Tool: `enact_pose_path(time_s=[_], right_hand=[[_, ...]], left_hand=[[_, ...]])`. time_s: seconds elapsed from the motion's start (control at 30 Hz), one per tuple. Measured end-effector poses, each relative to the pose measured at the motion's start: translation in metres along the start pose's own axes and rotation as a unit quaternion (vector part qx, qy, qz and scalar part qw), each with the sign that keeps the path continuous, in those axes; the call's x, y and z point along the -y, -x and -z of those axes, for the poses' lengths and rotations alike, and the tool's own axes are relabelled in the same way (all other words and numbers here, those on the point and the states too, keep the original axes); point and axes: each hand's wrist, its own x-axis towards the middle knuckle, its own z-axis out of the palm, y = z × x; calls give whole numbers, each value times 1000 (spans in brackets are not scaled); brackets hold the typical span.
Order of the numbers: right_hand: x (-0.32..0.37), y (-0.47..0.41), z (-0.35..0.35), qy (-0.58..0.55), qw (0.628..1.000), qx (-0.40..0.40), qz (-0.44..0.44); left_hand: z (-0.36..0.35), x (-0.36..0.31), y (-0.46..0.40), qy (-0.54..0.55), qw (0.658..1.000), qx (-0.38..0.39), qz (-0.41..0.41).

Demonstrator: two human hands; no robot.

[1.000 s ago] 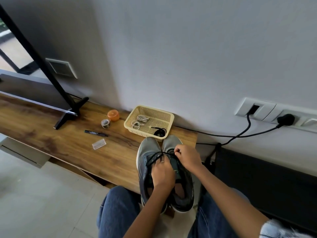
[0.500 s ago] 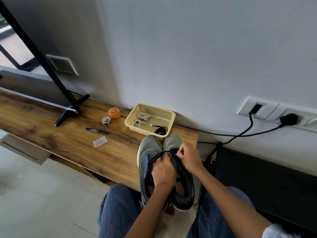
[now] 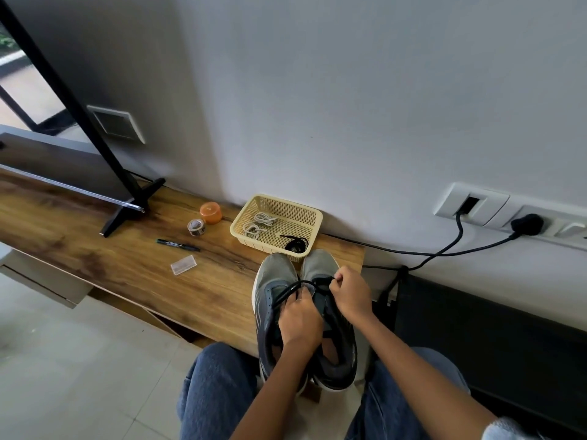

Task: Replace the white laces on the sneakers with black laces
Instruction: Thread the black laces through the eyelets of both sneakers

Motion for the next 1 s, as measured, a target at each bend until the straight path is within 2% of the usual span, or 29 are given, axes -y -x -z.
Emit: enact_pose_path(time_s=[0.07, 0.13, 0.23, 0.37, 0.53, 0.63, 0.73, 0.87, 1.0], right_hand=[[6, 2, 3, 81, 992, 21, 95], [9, 4, 3, 138, 978, 45, 150], [11, 5, 2, 159, 972, 36, 170], [1, 3, -2, 109, 980, 27, 165], [-11, 6, -6, -8, 994, -14, 104], [-14, 4, -6, -114, 992, -45, 11], [-13, 3, -8, -195, 975, -76, -78], [-13, -1, -14, -250, 948, -107, -163], [-10, -4, -5, -220, 963, -60, -146]], left_hand=[[1, 0, 0, 3, 1000, 3, -1], [1, 1, -1, 2, 1000, 4, 0], [1, 1, -1, 1, 1000, 4, 2], [-1, 1, -1, 11, 1000, -4, -2], [-1, 1, -1, 20, 1000, -5, 1], [-1, 1, -1, 19, 1000, 0, 6], [0, 1, -1, 15, 1000, 2, 8], [0, 1, -1, 17, 1000, 7, 9], [0, 1, -1, 17, 1000, 4, 11]])
